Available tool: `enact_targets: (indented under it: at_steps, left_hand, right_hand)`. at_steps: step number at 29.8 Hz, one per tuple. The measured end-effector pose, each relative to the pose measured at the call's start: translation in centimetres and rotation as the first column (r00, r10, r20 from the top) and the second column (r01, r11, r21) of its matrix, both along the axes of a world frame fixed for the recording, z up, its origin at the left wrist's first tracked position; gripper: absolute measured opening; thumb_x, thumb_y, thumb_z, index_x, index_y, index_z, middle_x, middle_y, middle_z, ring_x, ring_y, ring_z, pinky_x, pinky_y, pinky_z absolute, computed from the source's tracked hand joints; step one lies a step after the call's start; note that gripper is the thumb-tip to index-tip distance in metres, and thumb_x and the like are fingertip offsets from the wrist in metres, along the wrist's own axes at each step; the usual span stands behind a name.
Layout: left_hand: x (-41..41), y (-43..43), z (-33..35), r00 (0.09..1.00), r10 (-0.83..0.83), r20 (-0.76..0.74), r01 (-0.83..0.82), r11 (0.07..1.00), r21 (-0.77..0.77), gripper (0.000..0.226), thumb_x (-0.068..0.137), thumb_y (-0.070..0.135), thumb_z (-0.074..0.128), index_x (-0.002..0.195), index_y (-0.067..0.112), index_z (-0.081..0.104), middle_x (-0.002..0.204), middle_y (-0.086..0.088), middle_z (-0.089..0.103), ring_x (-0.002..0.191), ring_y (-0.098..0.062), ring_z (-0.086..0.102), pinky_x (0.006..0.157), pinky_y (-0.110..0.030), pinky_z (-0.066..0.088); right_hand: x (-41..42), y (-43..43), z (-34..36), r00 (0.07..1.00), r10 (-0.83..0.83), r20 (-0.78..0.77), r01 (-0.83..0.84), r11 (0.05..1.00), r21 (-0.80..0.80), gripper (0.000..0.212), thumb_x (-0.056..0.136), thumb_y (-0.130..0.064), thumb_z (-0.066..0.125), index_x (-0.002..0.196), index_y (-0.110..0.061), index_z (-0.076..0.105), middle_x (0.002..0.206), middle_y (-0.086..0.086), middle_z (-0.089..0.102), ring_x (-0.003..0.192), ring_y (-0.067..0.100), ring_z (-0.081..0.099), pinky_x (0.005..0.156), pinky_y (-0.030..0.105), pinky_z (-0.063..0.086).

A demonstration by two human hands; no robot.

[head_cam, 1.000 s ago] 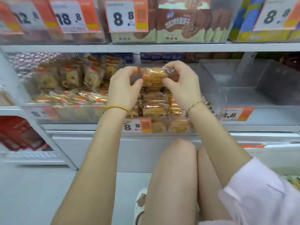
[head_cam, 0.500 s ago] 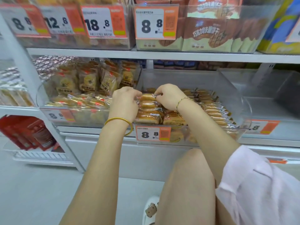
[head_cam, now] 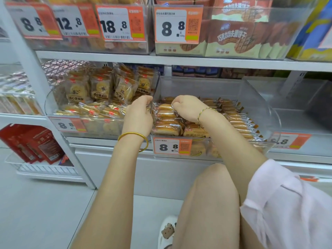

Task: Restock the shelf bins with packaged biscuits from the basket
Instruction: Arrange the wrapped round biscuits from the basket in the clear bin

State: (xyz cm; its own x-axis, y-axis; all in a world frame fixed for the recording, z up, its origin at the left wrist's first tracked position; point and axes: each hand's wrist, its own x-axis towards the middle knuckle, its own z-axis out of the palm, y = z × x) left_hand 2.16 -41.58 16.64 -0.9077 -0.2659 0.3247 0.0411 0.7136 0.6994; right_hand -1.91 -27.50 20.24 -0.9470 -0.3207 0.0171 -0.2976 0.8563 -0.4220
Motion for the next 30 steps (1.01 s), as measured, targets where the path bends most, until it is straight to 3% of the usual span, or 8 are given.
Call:
enact_targets:
  at_steps: [8,13,17,20,24,30]
  left_hand:
    - [2.1,0.6,-0.1,0.995,0.098,-0.018,-0.095,0.989,0.109,0.045,0.093,-0.004,0.035,0.133,0.014,0.047,0.137,-0.005,0.048,0.127,-0.023,0.043,0.106,-0.035,0.035]
    - [4.7,1.9,-1.1,0.977,0.212,-0.021,-0.203,0.956,0.21,0.028,0.092,0.004,0.044,0.118,0.011,0.053,0.122,-0.008,0.052,0.112,-0.024,0.051,0.098,-0.036,0.041]
    - [5.7,3.7,-1.0,0.979,0.201,-0.024,-0.194,0.965,0.179,0.021,0.092,0.007,0.048,0.11,0.011,0.055,0.115,-0.006,0.054,0.106,-0.022,0.053,0.089,-0.03,0.043]
    - [6.2,4.9,0.0,0.958,0.273,-0.084,-0.262,0.957,0.122,0.02,0.09,0.009,0.05,0.109,0.013,0.056,0.114,-0.005,0.052,0.109,-0.021,0.049,0.084,-0.025,0.035]
    - [6.0,5.4,0.8,0.932,0.354,-0.074,-0.351,0.935,0.049,0.024,0.089,0.01,0.049,0.113,0.011,0.055,0.122,-0.012,0.05,0.117,-0.027,0.042,0.089,-0.032,0.032]
    - [6.0,9.0,0.9,0.943,0.28,-0.179,-0.284,0.959,0.0,0.028,0.088,0.004,0.047,0.115,0.01,0.053,0.123,-0.012,0.045,0.117,-0.027,0.04,0.082,-0.026,0.029]
  right_hand:
    - [0.9,0.5,0.3,0.998,-0.003,-0.065,0.004,1.0,0.004,0.038,0.099,-0.025,0.033,0.124,-0.007,0.055,0.125,0.012,0.058,0.114,0.028,0.053,0.097,0.037,0.042]
    - [2.5,2.8,0.5,0.97,-0.074,-0.233,0.05,0.993,-0.108,0.036,0.1,-0.025,0.036,0.131,-0.011,0.048,0.128,0.009,0.056,0.113,0.026,0.054,0.096,0.04,0.045]
    - [4.1,5.3,0.3,0.937,-0.145,-0.319,0.081,0.975,-0.208,0.038,0.098,-0.023,0.039,0.135,-0.015,0.047,0.135,0.004,0.052,0.12,0.022,0.051,0.102,0.04,0.042]
    - [5.2,7.5,0.1,0.924,-0.192,-0.331,0.105,0.959,-0.262,0.036,0.097,-0.019,0.041,0.132,-0.015,0.05,0.132,0.004,0.054,0.121,0.019,0.05,0.104,0.036,0.04]
    - [5.7,10.3,-0.7,0.916,-0.259,-0.307,0.175,0.945,-0.275,0.034,0.097,-0.018,0.042,0.129,-0.015,0.052,0.128,0.004,0.056,0.117,0.018,0.051,0.099,0.028,0.037]
    - [5.4,9.6,-1.7,0.935,-0.214,-0.284,0.133,0.951,-0.281,0.034,0.096,-0.017,0.043,0.129,-0.015,0.053,0.127,0.007,0.056,0.116,0.021,0.053,0.101,0.035,0.041]
